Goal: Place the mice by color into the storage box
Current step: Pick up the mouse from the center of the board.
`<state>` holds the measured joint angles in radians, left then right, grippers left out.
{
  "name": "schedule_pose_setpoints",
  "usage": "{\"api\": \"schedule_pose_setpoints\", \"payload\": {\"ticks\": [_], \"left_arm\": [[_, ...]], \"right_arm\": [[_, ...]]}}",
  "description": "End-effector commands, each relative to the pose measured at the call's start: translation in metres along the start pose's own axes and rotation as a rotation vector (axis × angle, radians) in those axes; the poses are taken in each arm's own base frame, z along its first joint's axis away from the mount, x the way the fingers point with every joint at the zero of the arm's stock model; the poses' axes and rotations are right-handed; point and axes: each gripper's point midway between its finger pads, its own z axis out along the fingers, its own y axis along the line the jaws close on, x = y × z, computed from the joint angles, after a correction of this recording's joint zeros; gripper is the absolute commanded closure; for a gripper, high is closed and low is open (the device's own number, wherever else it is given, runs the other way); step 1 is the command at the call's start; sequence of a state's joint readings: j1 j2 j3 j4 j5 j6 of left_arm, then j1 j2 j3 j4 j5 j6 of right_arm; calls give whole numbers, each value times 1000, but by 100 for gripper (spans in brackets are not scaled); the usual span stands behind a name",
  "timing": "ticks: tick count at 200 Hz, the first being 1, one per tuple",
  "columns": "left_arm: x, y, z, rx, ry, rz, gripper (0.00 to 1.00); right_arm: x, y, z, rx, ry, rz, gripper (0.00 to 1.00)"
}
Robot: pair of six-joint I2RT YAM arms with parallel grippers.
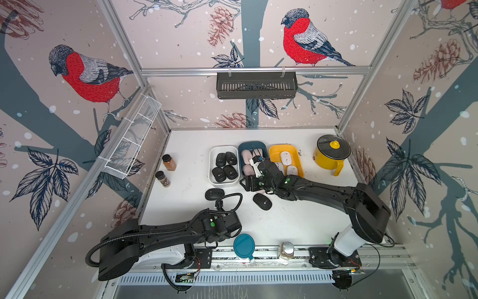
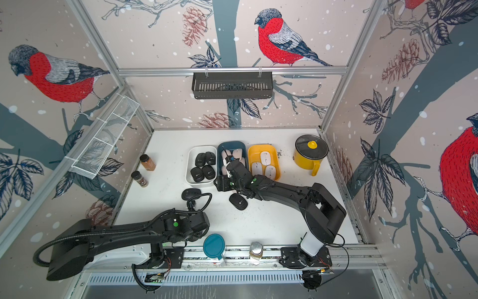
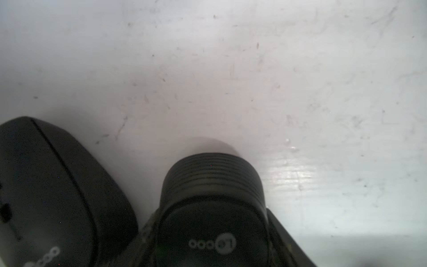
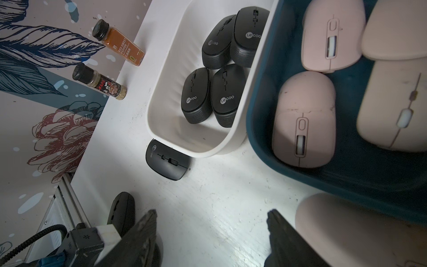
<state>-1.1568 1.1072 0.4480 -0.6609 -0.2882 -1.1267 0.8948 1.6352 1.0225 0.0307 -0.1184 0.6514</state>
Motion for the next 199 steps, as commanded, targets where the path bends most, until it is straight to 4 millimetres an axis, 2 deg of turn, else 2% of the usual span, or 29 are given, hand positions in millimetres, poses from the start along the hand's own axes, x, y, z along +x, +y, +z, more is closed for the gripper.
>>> {"api": "schedule_pose_setpoints", "payload": {"ticks": [1, 40, 73, 125, 168, 174, 178, 199], "left_arm": [[0, 5, -2, -31, 8, -16, 43], [-28, 6, -23, -28, -64, -71, 45], [-66, -1, -51, -3, -152, -108, 45], [-152, -13, -93, 49, -312, -144, 45], [-233, -13, -111, 88, -460, -204, 45], [-239, -11, -106, 78, -461, -200, 45], [-251, -13, -114, 91, -484, -206, 45], [-281, -12, -116, 72, -510, -182, 44]], "right_arm": [[-5, 1, -2, 0, -14, 3, 24], [-11, -2, -9, 7, -34, 8, 24], [-17, -7, -15, 22, -53, 11, 24], [-29, -16, -31, 48, -95, 19, 24], [-34, -27, -43, 71, -123, 31, 24], [-35, -29, -45, 74, -125, 32, 24], [-35, -30, -45, 76, -125, 31, 24], [-37, -34, -50, 89, -130, 28, 24]]}}
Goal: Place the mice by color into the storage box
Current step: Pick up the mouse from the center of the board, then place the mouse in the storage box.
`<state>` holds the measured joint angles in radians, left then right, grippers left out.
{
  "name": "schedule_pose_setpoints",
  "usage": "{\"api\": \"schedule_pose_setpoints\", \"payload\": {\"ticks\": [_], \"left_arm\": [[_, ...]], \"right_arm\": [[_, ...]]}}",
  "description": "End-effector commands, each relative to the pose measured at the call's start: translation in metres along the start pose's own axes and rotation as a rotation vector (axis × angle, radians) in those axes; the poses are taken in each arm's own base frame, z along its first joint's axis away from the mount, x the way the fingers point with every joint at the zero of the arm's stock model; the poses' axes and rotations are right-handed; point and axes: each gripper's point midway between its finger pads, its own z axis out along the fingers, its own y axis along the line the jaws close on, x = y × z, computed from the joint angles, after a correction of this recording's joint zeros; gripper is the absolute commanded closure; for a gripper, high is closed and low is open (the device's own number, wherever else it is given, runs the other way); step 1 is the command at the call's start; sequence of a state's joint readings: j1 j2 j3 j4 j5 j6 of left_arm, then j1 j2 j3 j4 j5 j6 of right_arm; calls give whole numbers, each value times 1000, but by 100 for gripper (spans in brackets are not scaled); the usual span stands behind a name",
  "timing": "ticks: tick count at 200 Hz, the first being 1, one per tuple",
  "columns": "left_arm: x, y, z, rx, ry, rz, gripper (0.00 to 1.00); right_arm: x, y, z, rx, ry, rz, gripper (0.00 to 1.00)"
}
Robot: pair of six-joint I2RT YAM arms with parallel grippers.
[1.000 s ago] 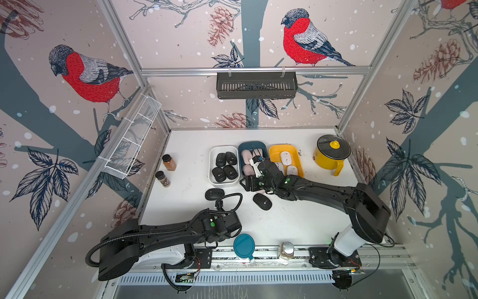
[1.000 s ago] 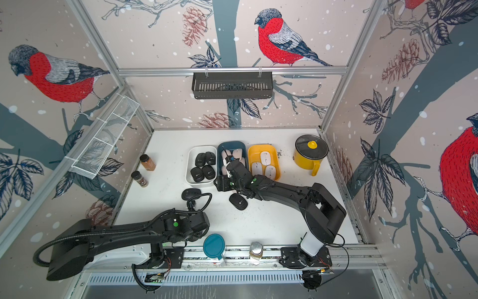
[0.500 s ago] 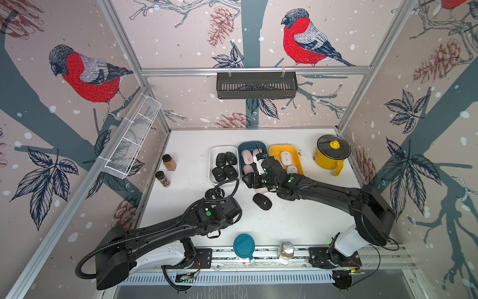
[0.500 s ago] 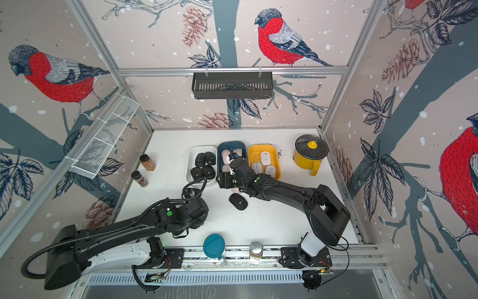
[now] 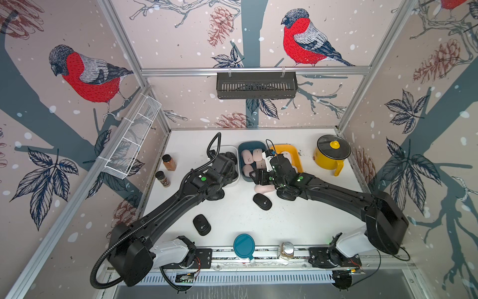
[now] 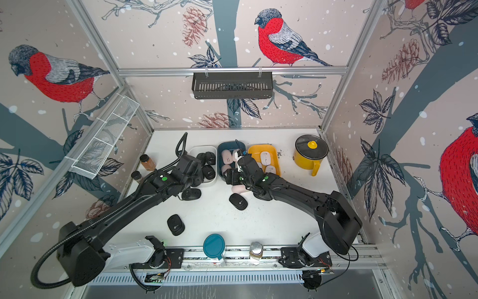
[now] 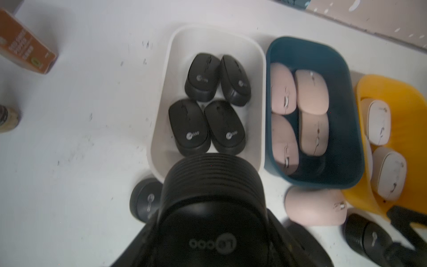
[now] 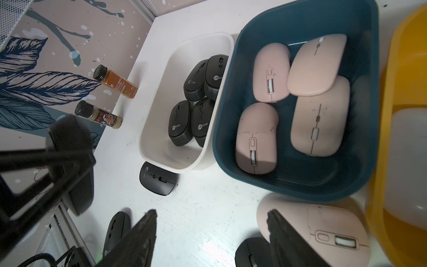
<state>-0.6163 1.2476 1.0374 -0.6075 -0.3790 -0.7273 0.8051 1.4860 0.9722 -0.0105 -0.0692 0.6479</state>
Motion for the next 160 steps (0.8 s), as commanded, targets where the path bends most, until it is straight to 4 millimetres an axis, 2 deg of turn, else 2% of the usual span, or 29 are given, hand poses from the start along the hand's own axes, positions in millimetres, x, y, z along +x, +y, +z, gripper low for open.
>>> {"api": "schedule_pose_setpoints", "payload": {"ticks": [1, 21, 57, 117, 160], "left_arm": [[-41, -17, 5, 39, -89, 56, 44], [-59, -16, 20, 22, -99, 61, 44], [-71, -16, 49, 20, -90, 61, 44], [-52, -15, 111, -28, -12, 81, 44], [-38, -15, 136, -45, 40, 87, 43]], "right_arm": [[-3, -7, -4, 25, -12, -15, 24], [-6, -12, -8, 32, -21, -11, 24], [-10, -20, -12, 46, -33, -3, 24], [-11, -32, -14, 65, -30, 9, 24], [-8, -38, -15, 73, -26, 18, 24]]}}
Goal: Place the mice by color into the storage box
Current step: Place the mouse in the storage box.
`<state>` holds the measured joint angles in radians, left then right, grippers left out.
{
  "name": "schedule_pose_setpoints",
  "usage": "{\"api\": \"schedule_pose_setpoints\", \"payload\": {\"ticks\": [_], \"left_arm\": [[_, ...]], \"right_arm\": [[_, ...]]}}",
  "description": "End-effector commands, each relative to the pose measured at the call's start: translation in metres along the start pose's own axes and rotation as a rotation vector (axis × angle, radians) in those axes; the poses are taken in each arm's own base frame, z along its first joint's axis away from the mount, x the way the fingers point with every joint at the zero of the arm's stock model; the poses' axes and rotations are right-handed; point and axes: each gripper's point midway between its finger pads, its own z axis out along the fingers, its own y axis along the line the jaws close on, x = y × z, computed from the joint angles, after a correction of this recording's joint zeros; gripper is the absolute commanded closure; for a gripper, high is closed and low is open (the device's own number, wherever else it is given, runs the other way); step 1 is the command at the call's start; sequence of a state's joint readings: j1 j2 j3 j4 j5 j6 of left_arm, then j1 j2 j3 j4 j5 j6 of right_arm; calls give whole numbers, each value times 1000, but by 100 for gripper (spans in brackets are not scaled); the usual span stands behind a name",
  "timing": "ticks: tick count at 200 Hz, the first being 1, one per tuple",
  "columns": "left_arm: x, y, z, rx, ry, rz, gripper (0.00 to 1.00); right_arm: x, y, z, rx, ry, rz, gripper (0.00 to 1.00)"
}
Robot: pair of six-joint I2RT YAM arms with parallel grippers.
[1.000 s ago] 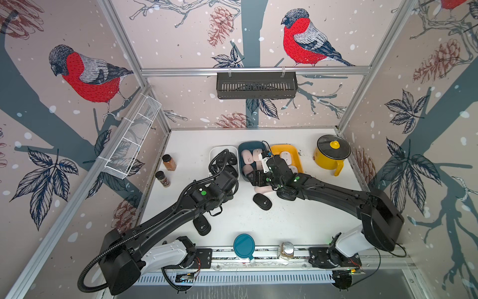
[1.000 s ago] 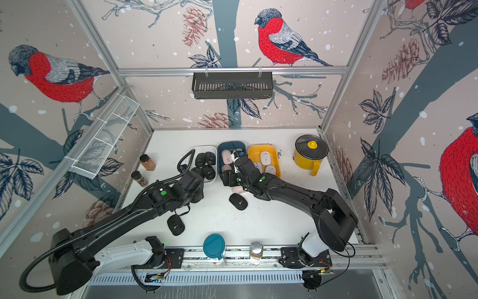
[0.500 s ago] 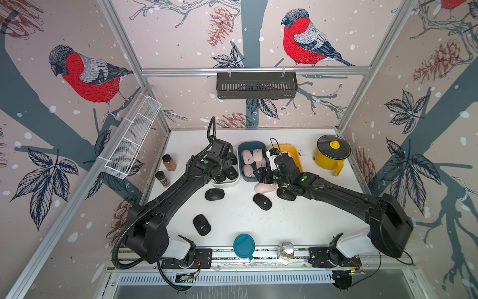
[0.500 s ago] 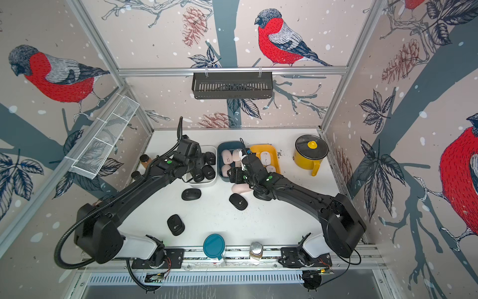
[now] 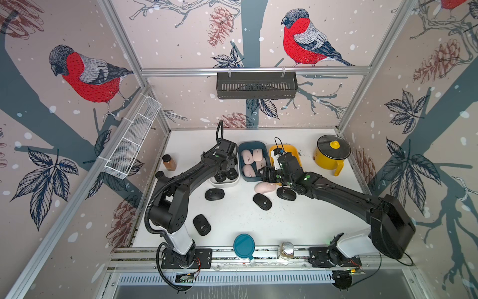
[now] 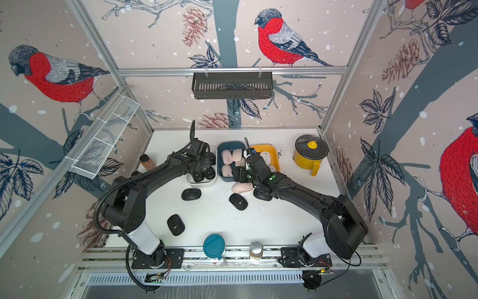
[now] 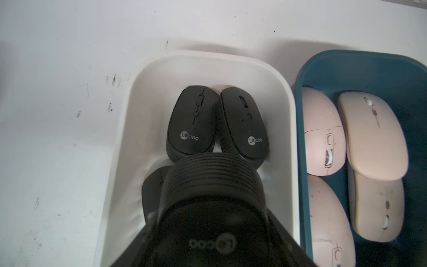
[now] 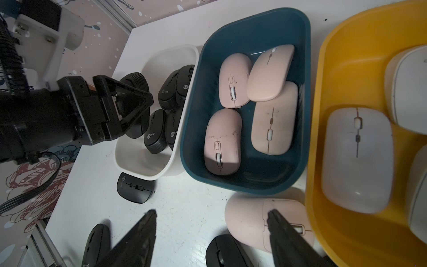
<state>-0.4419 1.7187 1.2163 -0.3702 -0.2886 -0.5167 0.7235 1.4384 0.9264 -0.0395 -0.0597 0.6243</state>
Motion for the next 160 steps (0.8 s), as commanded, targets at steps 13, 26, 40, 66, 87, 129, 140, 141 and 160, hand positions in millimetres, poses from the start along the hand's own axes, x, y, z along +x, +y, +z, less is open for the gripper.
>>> {"api": "schedule_pose_setpoints", "payload": {"ticks": [13, 26, 40, 66, 87, 129, 140, 141, 160], "left_arm": [[-7, -7, 11, 18, -21, -8, 42], [-4, -5, 16, 13, -9, -11, 41], [0, -4, 22, 13, 5, -17, 39], [6, -1, 32, 11, 35, -33, 36], [9, -2, 38, 8, 62, -34, 35], [13, -3, 48, 0, 85, -41, 28], [11, -4, 47, 4, 84, -45, 25], [11, -4, 47, 4, 85, -45, 25], [4, -5, 38, 8, 69, -58, 23]], "right_arm": [[-1, -2, -2, -3, -6, -2, 24], [-1, -2, -1, -4, -6, -1, 24], [0, -3, -1, -2, -6, 2, 24], [2, -5, 0, 2, -1, 5, 23], [3, -7, 0, 8, 0, 7, 23], [3, -10, -2, 16, -3, 12, 23], [3, -10, -4, 16, -4, 13, 23], [3, -10, -4, 15, -4, 12, 23], [0, -11, -7, 22, -14, 3, 22]]}}
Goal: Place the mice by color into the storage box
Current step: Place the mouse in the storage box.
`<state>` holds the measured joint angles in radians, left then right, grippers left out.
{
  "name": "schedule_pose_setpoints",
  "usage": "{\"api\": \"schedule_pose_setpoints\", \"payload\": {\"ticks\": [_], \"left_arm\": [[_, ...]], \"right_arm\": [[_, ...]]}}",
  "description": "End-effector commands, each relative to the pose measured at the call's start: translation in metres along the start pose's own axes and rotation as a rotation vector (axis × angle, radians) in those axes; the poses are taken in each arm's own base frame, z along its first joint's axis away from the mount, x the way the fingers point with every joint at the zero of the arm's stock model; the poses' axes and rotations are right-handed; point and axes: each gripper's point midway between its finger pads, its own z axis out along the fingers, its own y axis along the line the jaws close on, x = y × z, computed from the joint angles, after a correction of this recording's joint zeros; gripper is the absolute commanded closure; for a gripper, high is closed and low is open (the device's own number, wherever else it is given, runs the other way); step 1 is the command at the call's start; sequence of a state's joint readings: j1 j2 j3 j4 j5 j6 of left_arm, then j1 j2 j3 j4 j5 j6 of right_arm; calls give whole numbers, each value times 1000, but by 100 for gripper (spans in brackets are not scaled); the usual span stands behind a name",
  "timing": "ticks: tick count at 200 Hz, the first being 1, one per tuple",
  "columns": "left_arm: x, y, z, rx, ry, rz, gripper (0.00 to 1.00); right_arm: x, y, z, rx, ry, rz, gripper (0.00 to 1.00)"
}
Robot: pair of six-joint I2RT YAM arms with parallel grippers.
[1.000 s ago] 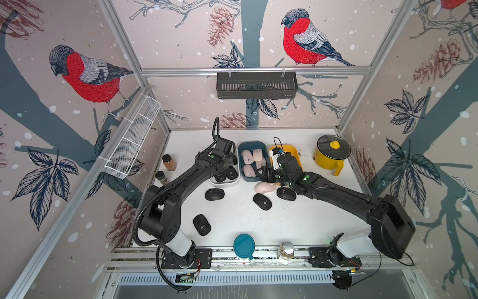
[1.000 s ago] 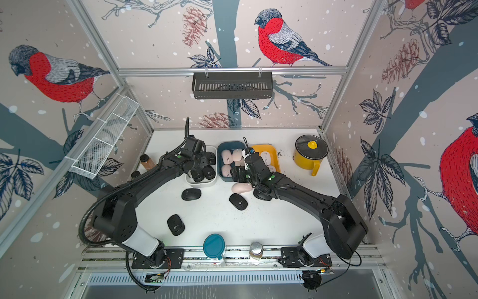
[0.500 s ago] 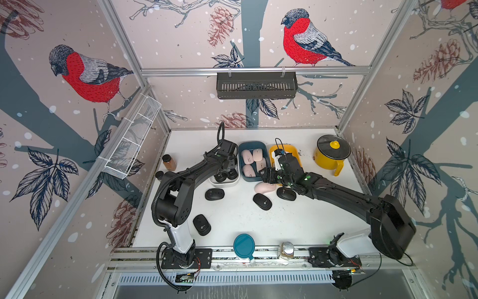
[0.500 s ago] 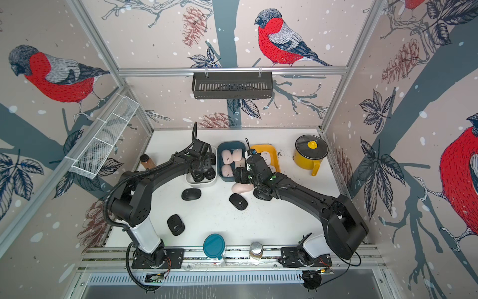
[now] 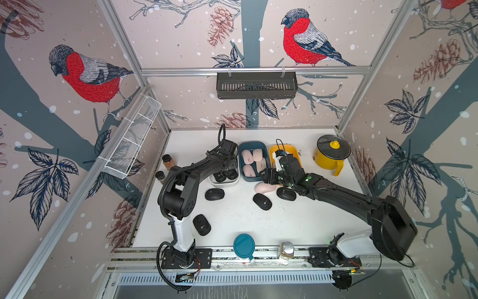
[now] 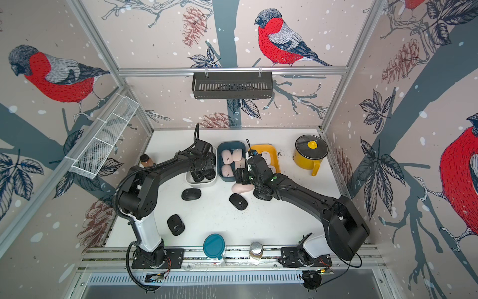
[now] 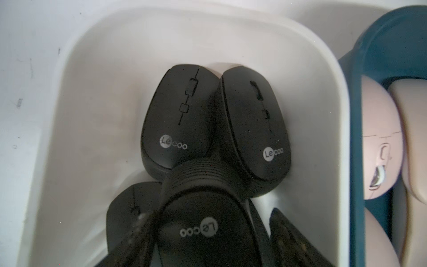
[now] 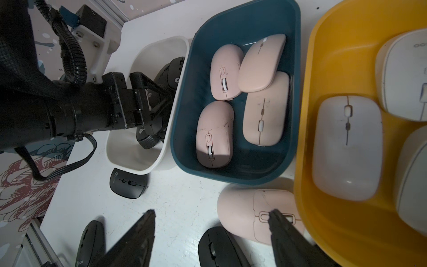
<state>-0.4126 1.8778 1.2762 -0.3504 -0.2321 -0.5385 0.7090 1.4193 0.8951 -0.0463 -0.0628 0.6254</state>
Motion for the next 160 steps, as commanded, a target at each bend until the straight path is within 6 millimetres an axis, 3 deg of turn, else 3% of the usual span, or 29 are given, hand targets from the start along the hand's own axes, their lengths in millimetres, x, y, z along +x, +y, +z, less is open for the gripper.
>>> {"api": "schedule_pose_setpoints", "payload": {"ticks": [1, 44, 78, 102, 130, 160], "left_arm": [[-11, -2, -10, 16, -25, -33, 23], [-31, -2, -53, 52, -92, -71, 21], [-22, 14, -89, 61, -106, -132, 21], [8, 28, -110, 56, -79, -191, 21], [53, 41, -138, 19, -53, -263, 21], [118, 64, -154, -30, 1, -407, 21]], "right_arm": [[-6, -1, -4, 7, -25, -9, 22], [-3, -8, -8, 44, -16, -72, 22], [12, -12, -7, 66, 16, -151, 22], [29, -18, 0, 111, 51, -189, 22], [39, -13, 9, 82, 73, -171, 22], [36, -1, 17, 32, 62, -146, 22]]}}
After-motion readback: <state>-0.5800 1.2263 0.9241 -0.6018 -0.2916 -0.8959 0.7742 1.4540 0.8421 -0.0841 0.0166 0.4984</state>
